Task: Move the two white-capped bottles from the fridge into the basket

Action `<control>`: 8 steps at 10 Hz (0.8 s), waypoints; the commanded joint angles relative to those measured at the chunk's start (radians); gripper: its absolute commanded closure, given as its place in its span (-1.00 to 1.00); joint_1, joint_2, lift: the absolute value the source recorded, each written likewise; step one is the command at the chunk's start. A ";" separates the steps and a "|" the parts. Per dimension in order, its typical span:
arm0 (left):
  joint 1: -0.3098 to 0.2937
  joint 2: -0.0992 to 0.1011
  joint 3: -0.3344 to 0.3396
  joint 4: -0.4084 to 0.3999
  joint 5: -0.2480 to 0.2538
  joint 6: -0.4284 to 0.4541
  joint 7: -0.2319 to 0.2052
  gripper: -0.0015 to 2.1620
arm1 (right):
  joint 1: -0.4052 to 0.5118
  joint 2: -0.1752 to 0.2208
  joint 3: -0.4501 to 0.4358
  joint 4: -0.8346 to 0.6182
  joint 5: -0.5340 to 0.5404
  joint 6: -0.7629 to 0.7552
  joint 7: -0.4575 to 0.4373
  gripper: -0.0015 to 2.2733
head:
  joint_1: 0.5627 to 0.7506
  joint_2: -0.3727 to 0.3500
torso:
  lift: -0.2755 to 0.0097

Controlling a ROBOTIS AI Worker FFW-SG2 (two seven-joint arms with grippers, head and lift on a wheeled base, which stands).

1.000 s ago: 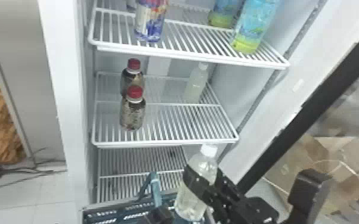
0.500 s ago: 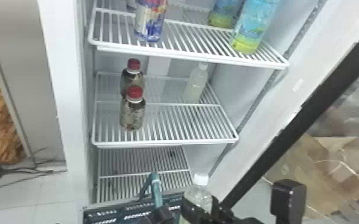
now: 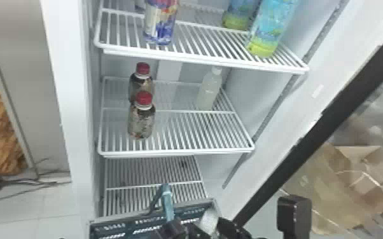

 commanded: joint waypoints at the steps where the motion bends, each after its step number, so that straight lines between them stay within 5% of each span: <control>1: 0.000 0.000 0.002 0.000 0.000 0.000 0.000 0.04 | -0.005 0.000 -0.001 0.004 0.003 0.003 0.002 -0.59 | 0.41 -0.94 | -0.89; 5: 0.003 -0.002 0.004 0.000 0.002 -0.002 0.000 0.04 | -0.020 0.002 0.009 0.013 0.061 -0.161 0.002 -0.59 | 0.41 -0.94 | -0.89; 8: 0.007 -0.002 0.006 0.000 0.002 -0.010 0.000 0.04 | -0.113 0.002 0.011 0.107 0.071 -0.353 0.002 -0.59 | 0.41 -0.94 | -0.89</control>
